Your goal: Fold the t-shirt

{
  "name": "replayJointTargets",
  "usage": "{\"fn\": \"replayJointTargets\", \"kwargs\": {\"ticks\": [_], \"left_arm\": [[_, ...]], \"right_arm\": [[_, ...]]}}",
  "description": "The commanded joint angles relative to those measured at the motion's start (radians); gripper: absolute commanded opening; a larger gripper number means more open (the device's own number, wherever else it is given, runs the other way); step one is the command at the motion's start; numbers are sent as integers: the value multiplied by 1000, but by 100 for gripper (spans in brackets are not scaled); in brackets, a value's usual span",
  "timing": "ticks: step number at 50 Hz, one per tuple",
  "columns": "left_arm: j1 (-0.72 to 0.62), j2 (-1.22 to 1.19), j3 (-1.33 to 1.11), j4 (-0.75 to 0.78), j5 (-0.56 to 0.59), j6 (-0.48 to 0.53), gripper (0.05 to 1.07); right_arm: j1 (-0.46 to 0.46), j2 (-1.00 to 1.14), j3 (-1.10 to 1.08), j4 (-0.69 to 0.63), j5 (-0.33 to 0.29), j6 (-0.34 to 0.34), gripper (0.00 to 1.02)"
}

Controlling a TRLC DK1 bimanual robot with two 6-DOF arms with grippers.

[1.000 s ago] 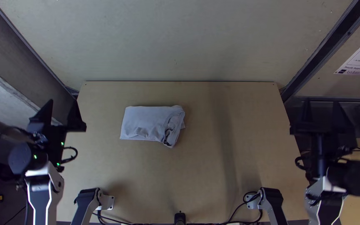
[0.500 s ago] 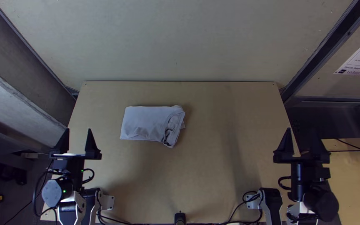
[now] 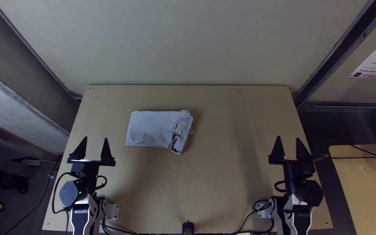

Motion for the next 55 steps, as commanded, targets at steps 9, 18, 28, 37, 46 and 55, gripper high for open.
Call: {"fn": "replayJointTargets", "kwargs": {"ticks": [9, 18, 28, 37, 46, 55], "left_arm": [[-14, -14, -70, -60, 1, -18, 103], [-6, -8, -65, -227, -25, -21, 103], [-2, -11, -65, -227, -31, -21, 103], [-2, -11, -64, -227, -31, -21, 103], [-2, -11, -64, -227, -31, -21, 103], [-2, -11, -64, -227, -31, -21, 103]], "right_arm": [[-53, -8, -137, 28, 17, 104, 99], [-116, -5, -151, -58, 29, 127, 99], [-113, -5, -151, -57, 32, 121, 98], [-112, -5, -151, -57, 32, 121, 98], [-112, -5, -151, -57, 32, 121, 98], [-113, -5, -151, -57, 32, 121, 99]]}}
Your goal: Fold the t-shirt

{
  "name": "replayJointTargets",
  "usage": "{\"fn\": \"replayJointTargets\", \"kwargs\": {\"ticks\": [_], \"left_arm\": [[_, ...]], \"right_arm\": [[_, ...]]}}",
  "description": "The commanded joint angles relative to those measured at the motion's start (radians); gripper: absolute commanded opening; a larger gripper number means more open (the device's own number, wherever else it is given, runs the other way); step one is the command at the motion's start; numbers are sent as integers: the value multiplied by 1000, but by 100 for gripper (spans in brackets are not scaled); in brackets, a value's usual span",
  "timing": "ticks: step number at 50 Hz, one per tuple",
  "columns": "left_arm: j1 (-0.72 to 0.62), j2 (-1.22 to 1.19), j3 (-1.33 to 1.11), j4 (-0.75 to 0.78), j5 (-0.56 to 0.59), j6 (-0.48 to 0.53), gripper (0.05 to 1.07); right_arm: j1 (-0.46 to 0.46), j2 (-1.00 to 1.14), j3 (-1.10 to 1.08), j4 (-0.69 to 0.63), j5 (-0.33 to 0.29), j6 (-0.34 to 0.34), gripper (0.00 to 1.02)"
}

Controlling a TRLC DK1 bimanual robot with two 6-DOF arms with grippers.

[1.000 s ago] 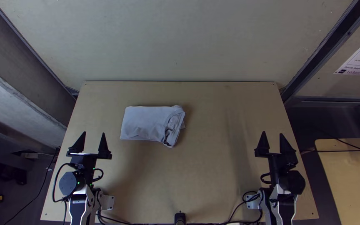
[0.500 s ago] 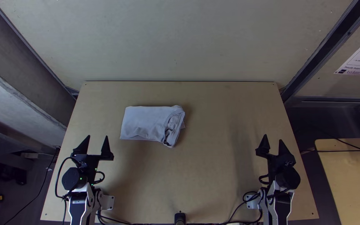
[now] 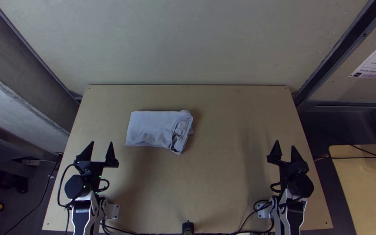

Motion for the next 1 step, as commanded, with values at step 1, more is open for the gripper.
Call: {"fn": "replayJointTargets", "kwargs": {"ticks": [1], "left_arm": [[4, -7, -43, -26, 0, -12, 103]], "right_arm": [[-4, -4, -15, -4, 7, 19, 98]]}}
